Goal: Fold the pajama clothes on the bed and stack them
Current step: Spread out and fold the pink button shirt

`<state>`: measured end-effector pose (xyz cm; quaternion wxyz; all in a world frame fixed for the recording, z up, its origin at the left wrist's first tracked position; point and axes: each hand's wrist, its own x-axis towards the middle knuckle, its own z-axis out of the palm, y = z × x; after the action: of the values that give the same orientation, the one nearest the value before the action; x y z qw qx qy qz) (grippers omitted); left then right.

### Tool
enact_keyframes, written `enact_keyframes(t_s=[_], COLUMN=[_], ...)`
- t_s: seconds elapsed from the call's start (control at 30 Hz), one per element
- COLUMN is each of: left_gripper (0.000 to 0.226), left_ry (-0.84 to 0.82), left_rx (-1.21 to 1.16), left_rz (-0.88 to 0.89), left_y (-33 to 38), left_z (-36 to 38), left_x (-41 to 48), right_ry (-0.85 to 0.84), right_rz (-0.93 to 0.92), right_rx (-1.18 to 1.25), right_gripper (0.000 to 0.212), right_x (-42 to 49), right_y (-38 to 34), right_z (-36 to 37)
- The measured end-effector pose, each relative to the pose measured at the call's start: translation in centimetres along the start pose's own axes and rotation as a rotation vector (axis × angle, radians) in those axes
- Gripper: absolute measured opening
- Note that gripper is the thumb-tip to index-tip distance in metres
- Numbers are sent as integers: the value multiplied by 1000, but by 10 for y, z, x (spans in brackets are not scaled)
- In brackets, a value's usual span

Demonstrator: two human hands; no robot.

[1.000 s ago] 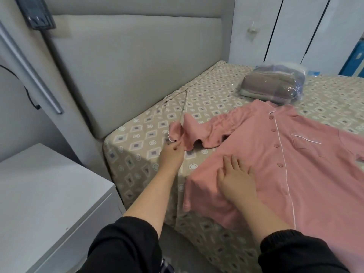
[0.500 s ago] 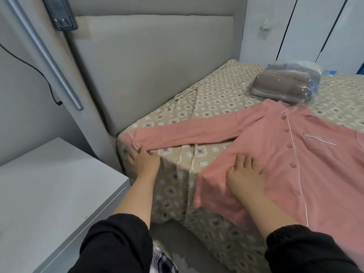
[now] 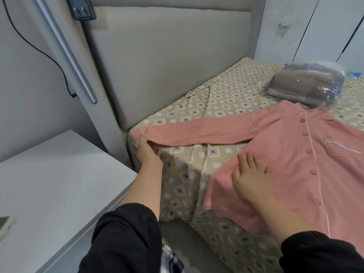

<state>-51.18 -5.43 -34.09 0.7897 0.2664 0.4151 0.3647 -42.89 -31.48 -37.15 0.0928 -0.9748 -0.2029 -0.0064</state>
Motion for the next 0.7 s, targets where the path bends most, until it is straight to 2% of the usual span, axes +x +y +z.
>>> enact_keyframes(t_s=[0.07,0.17,0.2,0.27,0.33,0.4,0.43,0.47,0.5,0.57,0.6,0.7], left_gripper=[26,12,14,34,49,54,50,43,37,29,26,23], left_ry=[14,171,217,302,382,379,255,48,-192,-589,-695,-784], left_rx=[25,114,124,186,365,603,745,886,1017,1273,1416,1669], left_rz=[10,24,38,116,283,633,833,987,1034,897,807,731], left_y=[3,0,-1,-3,-4,-7,-12,-22,-35,-61,-72,-99], left_z=[1,0,0,0,4,13,20,28,36,48,52,52], left_x=[4,6,5,8,4,-10,-22,-35,-49,-72,-82,-104], right_ry=[-1,-14,-21,-42,-76,-116,-128,-125,-107,-53,-30,57], right_rz=[-2,-1,-6,-21,-57,-116,-142,-163,-179,-170,-146,-72], right_rx=[4,1,-4,0,6,24,50,75,78,39,39,145], right_gripper=[60,60,60,60,60,60,59,58,57,54,52,34], right_x=[0,0,0,1,2,3,3,3,3,-2,-4,-8], right_y=[0,1,0,1,6,16,22,28,34,43,48,58], right_z=[1,1,0,-1,-3,-9,-13,-17,-20,-24,-24,-27])
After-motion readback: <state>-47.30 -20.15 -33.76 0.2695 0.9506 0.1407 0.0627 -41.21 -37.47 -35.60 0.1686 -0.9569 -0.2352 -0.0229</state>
